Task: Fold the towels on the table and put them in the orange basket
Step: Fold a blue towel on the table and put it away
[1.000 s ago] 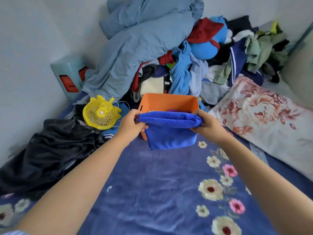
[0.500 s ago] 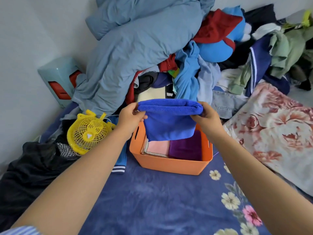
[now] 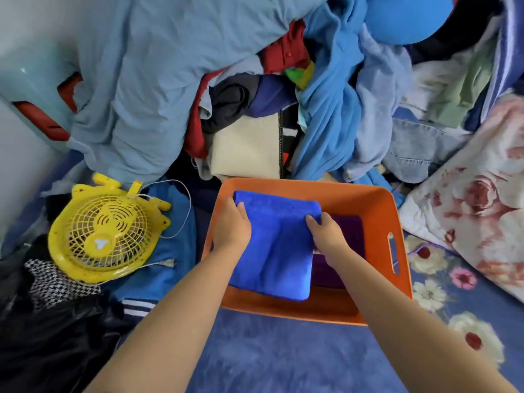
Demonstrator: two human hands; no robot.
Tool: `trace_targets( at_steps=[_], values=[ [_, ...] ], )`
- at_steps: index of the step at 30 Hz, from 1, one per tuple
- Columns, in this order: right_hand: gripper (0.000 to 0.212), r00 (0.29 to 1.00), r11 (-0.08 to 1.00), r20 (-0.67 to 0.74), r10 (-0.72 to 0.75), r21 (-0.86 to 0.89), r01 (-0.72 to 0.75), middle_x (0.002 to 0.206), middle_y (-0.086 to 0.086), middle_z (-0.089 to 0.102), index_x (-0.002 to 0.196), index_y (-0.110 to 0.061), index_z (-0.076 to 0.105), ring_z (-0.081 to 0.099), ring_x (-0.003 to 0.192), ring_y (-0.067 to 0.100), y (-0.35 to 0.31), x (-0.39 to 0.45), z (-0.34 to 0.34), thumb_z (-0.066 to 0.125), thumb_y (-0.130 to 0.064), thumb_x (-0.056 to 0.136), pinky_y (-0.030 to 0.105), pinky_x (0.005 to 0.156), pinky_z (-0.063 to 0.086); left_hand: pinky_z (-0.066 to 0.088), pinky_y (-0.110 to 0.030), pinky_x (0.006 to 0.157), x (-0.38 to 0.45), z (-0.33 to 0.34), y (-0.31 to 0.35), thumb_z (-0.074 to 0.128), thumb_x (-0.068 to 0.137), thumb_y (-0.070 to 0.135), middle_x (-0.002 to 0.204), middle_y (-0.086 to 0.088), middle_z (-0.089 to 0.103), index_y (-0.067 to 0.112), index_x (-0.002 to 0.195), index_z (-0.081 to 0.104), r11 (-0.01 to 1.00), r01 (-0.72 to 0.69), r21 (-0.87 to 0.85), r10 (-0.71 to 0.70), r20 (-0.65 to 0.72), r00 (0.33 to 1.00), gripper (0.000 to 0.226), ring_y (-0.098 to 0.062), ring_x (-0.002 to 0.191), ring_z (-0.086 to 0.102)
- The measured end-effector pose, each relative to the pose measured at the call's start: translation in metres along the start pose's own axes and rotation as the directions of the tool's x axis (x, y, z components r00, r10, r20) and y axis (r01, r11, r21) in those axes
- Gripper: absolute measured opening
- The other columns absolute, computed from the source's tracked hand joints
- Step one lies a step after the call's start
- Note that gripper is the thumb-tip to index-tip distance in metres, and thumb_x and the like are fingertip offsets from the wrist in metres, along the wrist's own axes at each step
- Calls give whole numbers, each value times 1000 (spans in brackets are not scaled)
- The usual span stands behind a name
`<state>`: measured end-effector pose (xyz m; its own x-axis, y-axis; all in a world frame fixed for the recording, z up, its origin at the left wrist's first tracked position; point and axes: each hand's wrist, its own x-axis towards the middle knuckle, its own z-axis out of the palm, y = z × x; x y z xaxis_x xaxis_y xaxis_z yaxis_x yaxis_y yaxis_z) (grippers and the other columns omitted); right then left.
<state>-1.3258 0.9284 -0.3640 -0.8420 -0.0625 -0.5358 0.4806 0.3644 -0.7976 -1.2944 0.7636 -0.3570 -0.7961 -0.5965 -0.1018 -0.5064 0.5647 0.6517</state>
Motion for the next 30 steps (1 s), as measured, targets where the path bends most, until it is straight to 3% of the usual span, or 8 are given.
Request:
trace_targets(
  at_steps=[3,9,12,18,22,24,26,30],
  values=[
    [35,994,988,-11,106,-111,-106,99,12,44,119,1,42,45,85,27,17,33,14,37,-25,97,38,73,45,48,-33,63,11,29,-13,36,95,31,80,-8,56,2,108,46,976,191,108,-196,35,980,33,-26,71,57],
    [40,970,967,-16,242,-71,-243,98,14,44,124,5,42,44,84,26,42,77,52,36,-23,96,32,58,39,43,-37,83,36,69,-29,43,90,12,127,-19,51,-1,127,35,947,300,116,-315,148,937,40,-38,112,52],
    [41,979,976,-23,201,-86,-202,110,19,52,124,6,41,49,92,27,48,87,63,45,-20,93,30,69,37,41,-42,94,48,79,-43,40,92,11,133,-23,46,-2,130,32,937,301,176,-330,166,929,40,-39,119,48],
    [65,988,936,-11,-151,-325,140,136,17,35,142,-7,19,48,112,32,70,71,74,54,-11,88,28,81,38,34,-35,106,50,87,-69,43,89,0,144,-19,32,5,145,13,954,-20,299,-52,231,971,64,-33,130,38],
    [59,937,606,3,-349,-762,229,150,16,22,144,-11,22,37,126,32,87,62,79,46,-25,92,41,91,40,44,-41,99,30,88,-82,55,76,0,132,-24,51,-2,124,53,646,-490,585,488,177,855,49,-37,123,49],
    [57,913,520,16,-408,-818,247,151,15,23,142,-10,28,36,130,33,91,60,81,48,-27,92,46,90,41,19,-40,115,19,91,-91,49,86,13,148,-21,29,0,136,39,595,-554,583,402,381,833,52,-33,140,24],
    [57,940,470,113,-323,-843,263,156,7,4,146,-15,14,13,142,26,100,61,85,34,-35,96,48,106,26,-2,-38,117,13,97,-105,34,96,29,156,-13,2,6,146,13,660,-490,570,199,495,846,59,-26,145,-4],
    [60,971,408,184,-150,-884,230,155,-2,-18,145,-21,-7,-13,143,20,113,69,87,19,-44,97,50,114,-1,-6,-36,117,17,103,-121,24,98,43,156,-9,-13,14,147,-4,698,-450,558,84,560,824,64,-24,144,-14]
  ],
)
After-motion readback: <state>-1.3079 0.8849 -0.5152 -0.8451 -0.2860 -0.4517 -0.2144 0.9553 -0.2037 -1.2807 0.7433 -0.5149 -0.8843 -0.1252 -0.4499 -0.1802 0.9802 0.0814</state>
